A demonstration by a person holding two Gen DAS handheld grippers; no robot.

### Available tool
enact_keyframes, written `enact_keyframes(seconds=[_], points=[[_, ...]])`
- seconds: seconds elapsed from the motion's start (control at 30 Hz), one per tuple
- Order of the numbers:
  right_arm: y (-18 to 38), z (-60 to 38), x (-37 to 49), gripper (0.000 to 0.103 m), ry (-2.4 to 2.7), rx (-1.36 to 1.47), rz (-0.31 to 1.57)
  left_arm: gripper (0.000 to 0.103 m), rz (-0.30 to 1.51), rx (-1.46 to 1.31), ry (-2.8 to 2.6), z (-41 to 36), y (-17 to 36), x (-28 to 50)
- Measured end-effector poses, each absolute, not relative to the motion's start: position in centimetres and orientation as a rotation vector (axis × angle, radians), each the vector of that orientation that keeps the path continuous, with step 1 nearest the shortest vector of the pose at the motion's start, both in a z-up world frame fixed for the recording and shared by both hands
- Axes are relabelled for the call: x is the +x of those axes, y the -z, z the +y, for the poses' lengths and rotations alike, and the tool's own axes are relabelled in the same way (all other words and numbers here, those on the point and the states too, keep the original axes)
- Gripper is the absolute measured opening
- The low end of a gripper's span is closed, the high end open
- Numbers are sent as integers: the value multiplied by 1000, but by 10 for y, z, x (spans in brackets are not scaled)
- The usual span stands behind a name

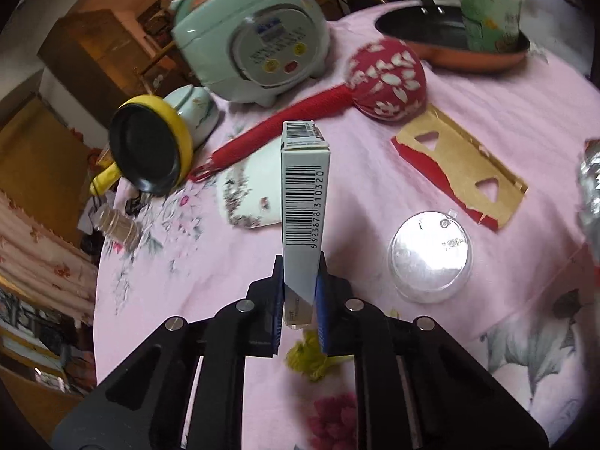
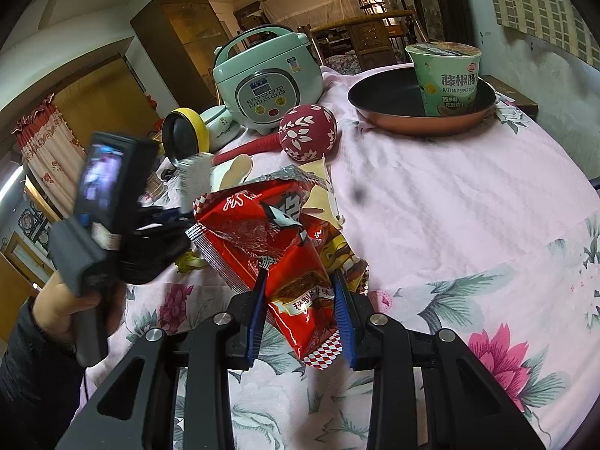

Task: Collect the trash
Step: 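Lift the box and snack bag with both tools and carry them over the basket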

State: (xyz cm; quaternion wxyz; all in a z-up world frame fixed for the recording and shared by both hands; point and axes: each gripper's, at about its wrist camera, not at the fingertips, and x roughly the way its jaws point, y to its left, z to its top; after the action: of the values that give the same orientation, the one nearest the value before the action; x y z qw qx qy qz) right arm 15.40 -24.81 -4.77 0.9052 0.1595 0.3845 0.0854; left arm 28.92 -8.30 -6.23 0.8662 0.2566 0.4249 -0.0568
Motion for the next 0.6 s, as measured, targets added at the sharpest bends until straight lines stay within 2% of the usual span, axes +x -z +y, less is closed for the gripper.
enact_keyframes(seconds=[0.23,0.6], points=[[46,-238,151,33,-207,302,790,16,846,357,115,-32,17,222],[44,-168,133,33,-350,171,814,16,857,140,-76,63,18,81]])
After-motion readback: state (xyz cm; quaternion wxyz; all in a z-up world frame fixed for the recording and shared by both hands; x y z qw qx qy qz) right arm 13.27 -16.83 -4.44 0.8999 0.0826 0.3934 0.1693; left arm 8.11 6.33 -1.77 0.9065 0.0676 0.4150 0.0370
